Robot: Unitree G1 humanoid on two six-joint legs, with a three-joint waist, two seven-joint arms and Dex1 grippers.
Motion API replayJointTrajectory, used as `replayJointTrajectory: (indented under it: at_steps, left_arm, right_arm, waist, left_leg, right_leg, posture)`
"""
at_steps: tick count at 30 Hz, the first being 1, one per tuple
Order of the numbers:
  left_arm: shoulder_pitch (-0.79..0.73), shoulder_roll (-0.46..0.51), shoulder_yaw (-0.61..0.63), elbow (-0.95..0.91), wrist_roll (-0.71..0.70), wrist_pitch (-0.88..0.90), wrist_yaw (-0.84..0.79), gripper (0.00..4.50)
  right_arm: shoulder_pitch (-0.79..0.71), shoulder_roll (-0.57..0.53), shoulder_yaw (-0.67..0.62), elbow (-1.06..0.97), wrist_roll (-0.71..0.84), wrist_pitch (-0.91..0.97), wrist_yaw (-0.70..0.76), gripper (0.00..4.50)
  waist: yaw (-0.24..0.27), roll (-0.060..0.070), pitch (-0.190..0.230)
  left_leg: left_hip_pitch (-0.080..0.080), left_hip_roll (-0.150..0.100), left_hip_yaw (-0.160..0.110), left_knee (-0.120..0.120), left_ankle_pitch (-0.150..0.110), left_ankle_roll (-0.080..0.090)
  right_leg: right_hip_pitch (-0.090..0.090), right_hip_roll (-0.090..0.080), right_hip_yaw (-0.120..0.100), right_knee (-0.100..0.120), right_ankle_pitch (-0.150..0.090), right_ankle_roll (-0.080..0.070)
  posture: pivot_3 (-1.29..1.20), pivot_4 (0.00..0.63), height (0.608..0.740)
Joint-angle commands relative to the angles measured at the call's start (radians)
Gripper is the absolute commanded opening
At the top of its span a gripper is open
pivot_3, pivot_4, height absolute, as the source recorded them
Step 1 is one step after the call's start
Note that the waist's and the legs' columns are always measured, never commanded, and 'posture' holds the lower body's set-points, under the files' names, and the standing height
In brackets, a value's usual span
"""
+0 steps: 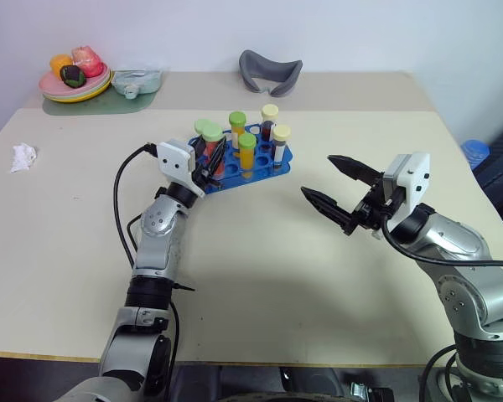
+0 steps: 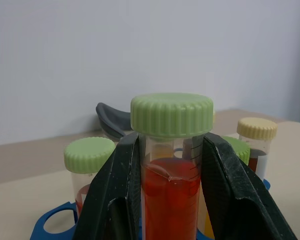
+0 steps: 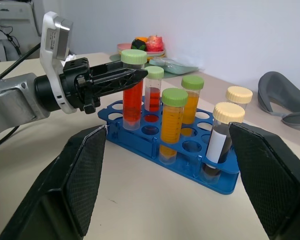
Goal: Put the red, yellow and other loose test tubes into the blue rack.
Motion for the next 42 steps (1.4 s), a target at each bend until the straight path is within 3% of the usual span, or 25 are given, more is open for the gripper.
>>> replayJointTrajectory:
  at_steps: [1,21,34,42]
  left_arm:
    - [-0.014,0.006,-0.014,0.056,0.051,0.018,0.034,1.51]
    - [-0.011,0.074,0.008,0.112,0.074,0.008,0.069,1.51]
    - [-0.015,0.008,-0.029,0.082,0.041,0.004,0.012,1.51]
    - [0.005,0.017,-0.031,0.066,0.043,0.021,-0.007,1.51]
  right_arm:
    - [-0.007,0.001,-0.027,-0.024,0.004,-0.011,-0.005,3.96]
    - [0.002,0.001,-0.028,-0.028,0.007,-0.012,-0.007,3.96]
    - [-0.001,-0.002,-0.030,-0.027,0.005,-0.012,-0.007,3.96]
    - [0.005,-0.001,-0.035,-0.033,0.004,-0.012,-0.015,3.96]
  waist:
    - [0.000,0.000,0.000]
    - [-0.004,0.002,-0.001]
    - [0.000,0.003,-0.002]
    - [-0.001,0.002,-0.002]
  left_leg:
    - [0.000,0.000,0.000,0.000,0.000,0.000]
    - [0.001,0.000,0.000,0.000,0.000,0.000]
    - [0.001,0.000,0.000,0.000,0.000,0.000]
    - [0.000,0.000,0.000,-0.001,0.000,0.000]
  right_leg:
    - [0.000,0.000,0.000,0.000,0.000,0.000]
    - [0.001,0.000,0.000,0.000,0.000,0.000]
    - [0.002,0.000,0.000,-0.001,0.000,0.000]
    - [0.000,0.000,0.000,-0.001,0.000,0.000]
  posture:
    - [0.00,0.150,0.740]
    - [0.00,0.150,0.740]
    - [0.00,0.150,0.740]
    - [0.00,0.150,0.740]
